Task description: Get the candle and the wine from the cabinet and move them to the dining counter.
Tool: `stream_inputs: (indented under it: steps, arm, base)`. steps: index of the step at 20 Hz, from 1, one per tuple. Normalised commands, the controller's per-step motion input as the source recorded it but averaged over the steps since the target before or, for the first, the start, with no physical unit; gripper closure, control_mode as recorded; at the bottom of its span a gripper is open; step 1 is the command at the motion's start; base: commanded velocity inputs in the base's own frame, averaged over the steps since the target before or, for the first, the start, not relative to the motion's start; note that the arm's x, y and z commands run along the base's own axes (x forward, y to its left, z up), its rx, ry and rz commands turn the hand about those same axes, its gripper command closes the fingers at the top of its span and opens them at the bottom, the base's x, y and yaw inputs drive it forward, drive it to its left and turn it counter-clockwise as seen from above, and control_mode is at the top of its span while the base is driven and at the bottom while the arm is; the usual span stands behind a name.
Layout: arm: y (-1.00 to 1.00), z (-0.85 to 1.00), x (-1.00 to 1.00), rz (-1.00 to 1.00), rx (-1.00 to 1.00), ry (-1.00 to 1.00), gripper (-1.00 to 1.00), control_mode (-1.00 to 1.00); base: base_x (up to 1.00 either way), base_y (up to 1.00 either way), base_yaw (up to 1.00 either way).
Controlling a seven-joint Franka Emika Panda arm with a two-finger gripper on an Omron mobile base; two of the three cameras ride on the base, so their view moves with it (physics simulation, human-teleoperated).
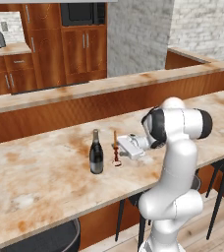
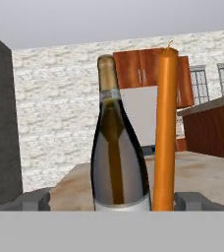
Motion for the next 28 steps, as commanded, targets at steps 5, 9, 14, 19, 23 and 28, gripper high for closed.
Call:
stream_inputs:
  steps: [5, 9, 14, 19, 23, 28]
  arm:
    - [-0.04, 0.00, -0.41, -0.05, -0.09, 0.01, -1.00, -1.00]
    - [-0.06, 0.00, -0.20, -0.04, -0.10, 0.02, -1.00, -1.00]
    - [-0.14, 0.00, 0.06, -0.08, -0.06, 0.09, -1.00, -1.00]
    - [-0.14, 0.01, 0.13, -0.08, -0.05, 0.09, -1.00, -1.00]
    - [0.00, 0.02, 0.15, -0.03, -0.07, 0.02, -1.00, -1.00]
    - [0.09, 0.00, 0.20, -0.01, -0.12, 0.00, -1.00, -1.00]
  base:
    - [0.00, 0.00, 0.00]
    - [0.00, 0.00, 0.00]
    - [0.00, 0.00, 0.00]
    - [0.00, 0.00, 0.00]
    - [0.00, 0.00, 0.00]
    - [0.00, 0.00, 0.00]
